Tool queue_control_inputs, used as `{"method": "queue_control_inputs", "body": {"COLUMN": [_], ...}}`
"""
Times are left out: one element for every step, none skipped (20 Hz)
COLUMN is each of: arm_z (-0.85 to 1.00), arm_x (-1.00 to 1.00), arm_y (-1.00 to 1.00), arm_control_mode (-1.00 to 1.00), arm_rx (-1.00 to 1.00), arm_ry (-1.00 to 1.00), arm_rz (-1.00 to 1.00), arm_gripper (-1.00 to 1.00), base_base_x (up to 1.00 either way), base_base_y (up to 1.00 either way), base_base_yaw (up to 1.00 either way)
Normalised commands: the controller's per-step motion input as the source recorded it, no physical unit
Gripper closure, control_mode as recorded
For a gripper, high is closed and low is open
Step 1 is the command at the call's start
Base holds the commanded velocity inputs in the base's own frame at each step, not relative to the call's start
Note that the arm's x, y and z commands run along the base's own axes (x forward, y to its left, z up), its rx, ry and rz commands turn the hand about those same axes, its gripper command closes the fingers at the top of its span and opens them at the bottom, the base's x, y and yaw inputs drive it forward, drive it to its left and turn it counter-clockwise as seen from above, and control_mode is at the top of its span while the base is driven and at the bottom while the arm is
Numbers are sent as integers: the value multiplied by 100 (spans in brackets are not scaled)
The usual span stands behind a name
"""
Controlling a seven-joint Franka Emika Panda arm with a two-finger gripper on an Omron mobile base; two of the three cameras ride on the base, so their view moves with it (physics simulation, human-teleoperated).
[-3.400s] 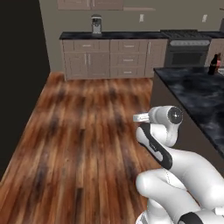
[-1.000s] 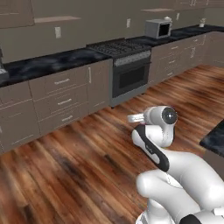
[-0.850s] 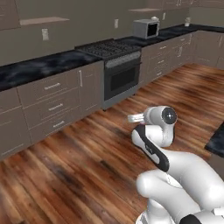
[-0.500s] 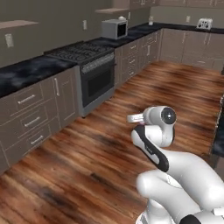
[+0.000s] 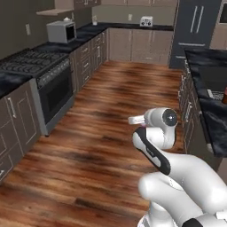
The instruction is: Place the large bottle from the dining counter next to the other large bottle outside the sink, and place the small bottle from the dining counter next to the other small bottle inside the sink.
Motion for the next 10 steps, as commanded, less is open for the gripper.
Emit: {"method": "queue_control_inputs", "body": {"arm_z": [0,0,0,0,0,0,0,0,0,0], "arm_x": [0,0,0,0,0,0,0,0,0,0], "arm_y": [0,0,0,0,0,0,0,0,0,0], "arm_control_mode": [100,100,100,100,100,100,100,100,100,100], "arm_rx": [0,0,0,0,0,0,0,0,0,0], "arm_ry": [0,0,0,0,0,0,0,0,0,0], "arm_rz": [0,0,0,0,0,0,0,0,0,0], "arm_gripper": [100,100,100,100,100,100,100,100,100,100], "base_base_x": [71,67,61,76,81,95,93,96,100,100], "base_base_y": [31,32,33,34,33,35,37,38,39,39], "base_base_yaw": [-55,-54,-53,-53,-53,-53,-51,-50,-48,-47]}}
